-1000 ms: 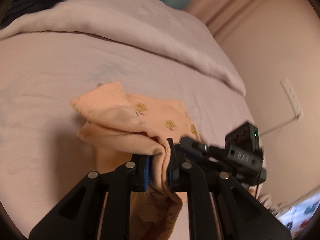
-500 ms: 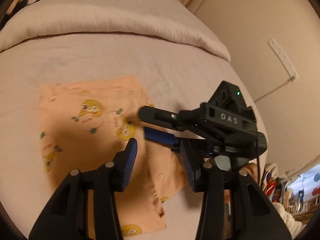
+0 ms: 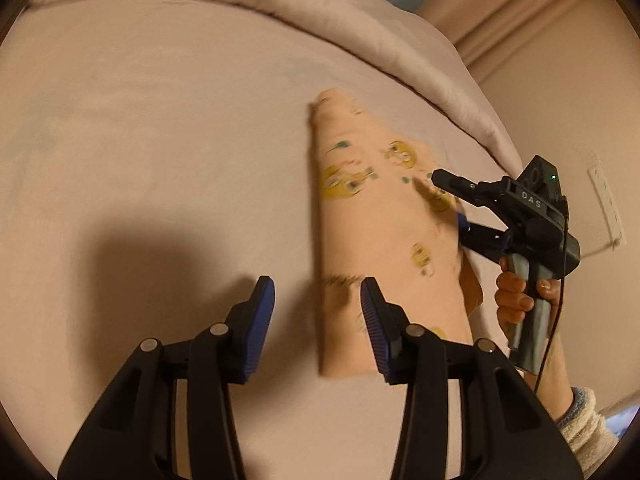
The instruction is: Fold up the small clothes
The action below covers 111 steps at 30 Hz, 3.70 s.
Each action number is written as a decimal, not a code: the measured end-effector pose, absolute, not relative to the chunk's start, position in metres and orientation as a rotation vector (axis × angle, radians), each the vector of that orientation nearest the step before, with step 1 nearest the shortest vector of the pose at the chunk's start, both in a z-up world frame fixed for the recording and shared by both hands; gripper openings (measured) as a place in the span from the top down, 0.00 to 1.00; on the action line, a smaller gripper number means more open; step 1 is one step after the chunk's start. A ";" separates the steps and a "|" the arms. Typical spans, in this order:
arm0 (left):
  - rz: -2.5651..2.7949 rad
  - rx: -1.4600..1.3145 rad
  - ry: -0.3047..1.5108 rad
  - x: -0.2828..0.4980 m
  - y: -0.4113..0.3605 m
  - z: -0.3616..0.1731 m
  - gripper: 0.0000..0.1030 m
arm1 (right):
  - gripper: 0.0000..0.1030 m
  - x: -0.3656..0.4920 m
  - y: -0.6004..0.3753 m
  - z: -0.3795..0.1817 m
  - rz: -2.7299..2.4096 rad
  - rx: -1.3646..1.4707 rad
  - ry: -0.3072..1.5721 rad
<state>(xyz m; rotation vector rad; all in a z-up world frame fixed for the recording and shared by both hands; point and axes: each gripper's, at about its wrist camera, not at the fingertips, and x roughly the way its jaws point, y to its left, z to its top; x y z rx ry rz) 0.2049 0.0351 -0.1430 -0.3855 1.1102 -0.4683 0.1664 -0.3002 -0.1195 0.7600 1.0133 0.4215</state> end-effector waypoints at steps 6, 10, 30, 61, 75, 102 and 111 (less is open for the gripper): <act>-0.504 -0.440 1.143 0.199 0.032 -0.153 0.57 | 0.91 0.168 -0.289 -0.107 0.373 0.581 0.962; -0.552 -0.450 1.142 0.199 0.029 -0.152 0.55 | 0.92 0.171 -0.287 -0.084 0.338 0.476 0.929; -0.650 -0.285 1.032 0.212 -0.024 -0.119 0.54 | 0.81 0.168 -0.303 -0.072 0.123 0.212 0.870; -0.648 -0.122 1.099 0.176 -0.058 -0.157 0.73 | 0.81 0.080 -0.283 -0.123 0.274 0.078 0.951; -0.588 -0.564 1.126 0.197 0.017 -0.162 0.33 | 0.32 0.055 -0.353 -0.127 0.335 0.572 0.967; -0.785 -0.674 1.146 0.281 -0.035 -0.176 0.33 | 0.31 0.148 -0.337 -0.141 0.500 0.721 0.979; -0.774 -0.643 1.137 0.286 -0.039 -0.175 0.40 | 0.47 0.152 -0.335 -0.142 0.485 0.660 0.973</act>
